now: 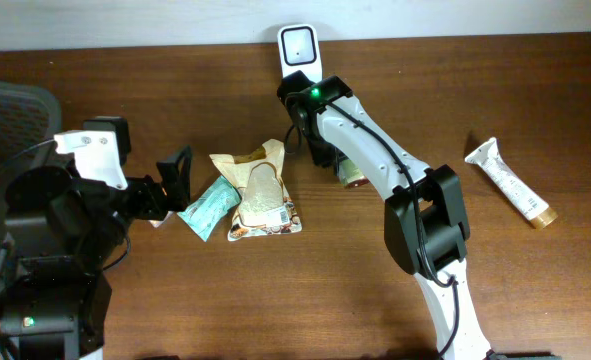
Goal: Scan the item barcode
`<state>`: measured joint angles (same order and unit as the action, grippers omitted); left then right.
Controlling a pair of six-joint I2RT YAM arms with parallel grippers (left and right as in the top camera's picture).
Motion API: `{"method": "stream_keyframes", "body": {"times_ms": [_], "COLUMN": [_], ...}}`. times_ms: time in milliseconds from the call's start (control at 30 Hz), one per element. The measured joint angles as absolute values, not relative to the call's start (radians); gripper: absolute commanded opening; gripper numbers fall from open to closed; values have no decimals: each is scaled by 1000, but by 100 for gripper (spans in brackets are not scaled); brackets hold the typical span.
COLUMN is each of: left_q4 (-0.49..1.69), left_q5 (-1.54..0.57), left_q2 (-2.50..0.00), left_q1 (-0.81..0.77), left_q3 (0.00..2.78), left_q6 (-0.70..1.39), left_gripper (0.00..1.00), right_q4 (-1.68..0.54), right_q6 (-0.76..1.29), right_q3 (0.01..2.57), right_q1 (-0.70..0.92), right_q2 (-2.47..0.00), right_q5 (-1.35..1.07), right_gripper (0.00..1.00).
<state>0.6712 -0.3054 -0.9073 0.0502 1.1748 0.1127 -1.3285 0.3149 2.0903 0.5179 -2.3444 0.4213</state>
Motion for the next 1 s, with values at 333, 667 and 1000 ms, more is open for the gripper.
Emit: {"method": "stream_keyframes", "body": {"times_ms": [333,667,1000], "left_q4": [731,689,-143], "left_q5": [-305,-393,-653], "left_q2": [-927,-1036,-1273], "left_q1": [50,-43,-149], "left_q3": [1175,1044,728], "left_q6": [81,-1,131], "left_gripper": [99,99,99], "right_q4": [-1271,-1221,-1162], "right_q6": [256,7,-138], "right_q3": [2090,2196,2196], "right_q1": [488,253,149], "right_q2": [-2344,-2211,-2211], "right_q5": [241,-545,-1418], "right_gripper": [4,4,4]}}
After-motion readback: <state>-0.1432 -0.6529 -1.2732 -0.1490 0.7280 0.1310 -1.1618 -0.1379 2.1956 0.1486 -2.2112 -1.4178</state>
